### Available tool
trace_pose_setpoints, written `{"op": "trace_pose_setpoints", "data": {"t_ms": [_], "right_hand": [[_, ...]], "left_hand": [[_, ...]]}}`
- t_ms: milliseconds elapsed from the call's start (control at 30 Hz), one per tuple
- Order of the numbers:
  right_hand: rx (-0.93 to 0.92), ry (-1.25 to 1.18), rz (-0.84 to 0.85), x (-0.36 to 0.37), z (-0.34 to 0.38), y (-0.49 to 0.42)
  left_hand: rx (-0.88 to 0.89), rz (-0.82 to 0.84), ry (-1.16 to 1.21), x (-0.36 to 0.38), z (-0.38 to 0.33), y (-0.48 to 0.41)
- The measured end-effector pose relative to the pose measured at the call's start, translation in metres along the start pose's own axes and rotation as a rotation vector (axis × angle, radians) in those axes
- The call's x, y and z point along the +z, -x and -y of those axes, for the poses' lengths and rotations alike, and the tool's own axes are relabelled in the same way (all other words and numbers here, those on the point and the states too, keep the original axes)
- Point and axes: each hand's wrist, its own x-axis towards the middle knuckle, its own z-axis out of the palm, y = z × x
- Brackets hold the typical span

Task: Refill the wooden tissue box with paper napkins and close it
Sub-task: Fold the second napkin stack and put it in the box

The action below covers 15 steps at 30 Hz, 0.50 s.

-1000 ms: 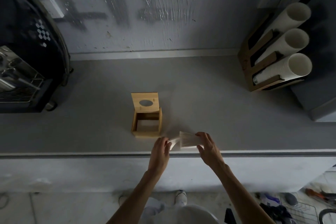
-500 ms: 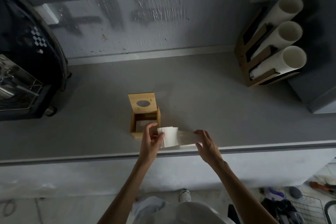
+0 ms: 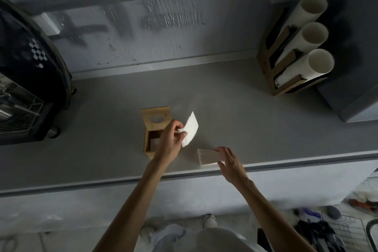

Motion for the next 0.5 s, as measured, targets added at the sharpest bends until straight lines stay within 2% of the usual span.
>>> {"op": "trace_pose_setpoints", "data": {"t_ms": [133, 233, 300, 367, 433, 500], "right_hand": [[-0.006, -0.005, 0.003, 0.0, 0.0, 0.0], [0.005, -0.003, 0.0, -0.001, -0.001, -0.001], [-0.002, 0.002, -0.001, -0.001, 0.0, 0.0], [-0.004, 0.005, -0.006, -0.001, 0.0, 0.0], [-0.007, 0.006, -0.006, 0.0, 0.001, 0.0], [-0.008, 0.006, -0.011, 0.001, 0.0, 0.0]], "left_hand": [[0.327, 0.009, -0.291, -0.006, -0.008, -0.011], [0.435, -0.074, -0.339, -0.017, -0.022, -0.02], [0.44, -0.22, -0.17, -0.023, -0.032, -0.024], [0.317, -0.37, 0.057, -0.029, -0.038, -0.024], [0.246, -0.408, 0.132, -0.031, -0.039, -0.021], [0.314, -0.346, 0.021, -0.026, -0.035, -0.017]]}}
